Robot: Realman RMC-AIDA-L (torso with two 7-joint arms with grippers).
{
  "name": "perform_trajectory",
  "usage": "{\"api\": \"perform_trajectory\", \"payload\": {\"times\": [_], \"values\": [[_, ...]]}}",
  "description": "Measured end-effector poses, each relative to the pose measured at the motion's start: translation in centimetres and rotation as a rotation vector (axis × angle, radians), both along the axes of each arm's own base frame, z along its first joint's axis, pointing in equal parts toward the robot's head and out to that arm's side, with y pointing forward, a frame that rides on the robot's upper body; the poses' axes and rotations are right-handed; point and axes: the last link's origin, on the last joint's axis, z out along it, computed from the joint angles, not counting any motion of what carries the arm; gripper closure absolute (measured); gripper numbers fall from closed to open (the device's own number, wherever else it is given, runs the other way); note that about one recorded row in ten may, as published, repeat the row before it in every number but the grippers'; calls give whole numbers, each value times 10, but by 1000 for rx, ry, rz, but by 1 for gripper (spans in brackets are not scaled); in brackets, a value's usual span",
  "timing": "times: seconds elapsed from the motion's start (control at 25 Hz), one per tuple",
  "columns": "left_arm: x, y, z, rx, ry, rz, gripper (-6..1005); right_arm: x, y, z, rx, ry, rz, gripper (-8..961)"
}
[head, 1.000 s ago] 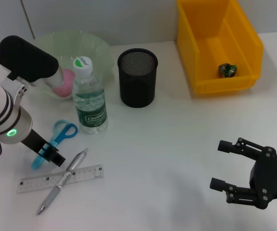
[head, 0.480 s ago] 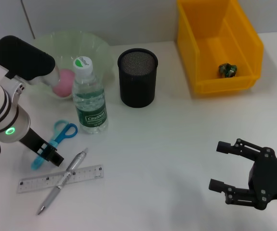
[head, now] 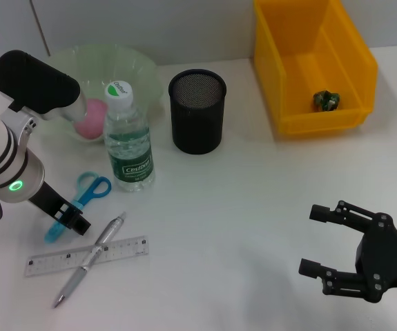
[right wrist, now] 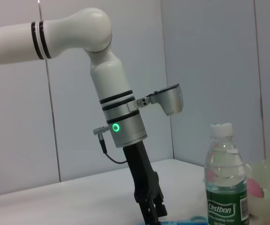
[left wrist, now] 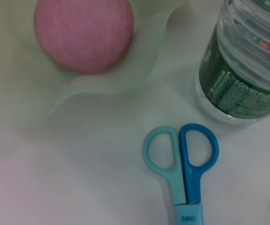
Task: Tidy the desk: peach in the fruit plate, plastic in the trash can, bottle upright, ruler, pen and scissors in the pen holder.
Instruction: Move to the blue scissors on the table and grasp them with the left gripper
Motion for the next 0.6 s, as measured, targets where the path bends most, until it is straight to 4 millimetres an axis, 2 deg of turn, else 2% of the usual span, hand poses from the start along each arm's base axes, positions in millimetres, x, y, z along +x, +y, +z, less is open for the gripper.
{"api": "perform_trajectory", "payload": {"times": [0.28, 0.52, 0.6], "values": [[1, 0, 0, -4, 0, 3, 333, 0, 0, 0, -1, -1, 0, 118], [0, 1, 1, -1, -2, 8, 503, 0, 0, 0, -2, 0, 2, 118], [-1, 2, 0, -2, -1, 14, 500, -1, 0, -1, -2, 0, 2, 118]]}}
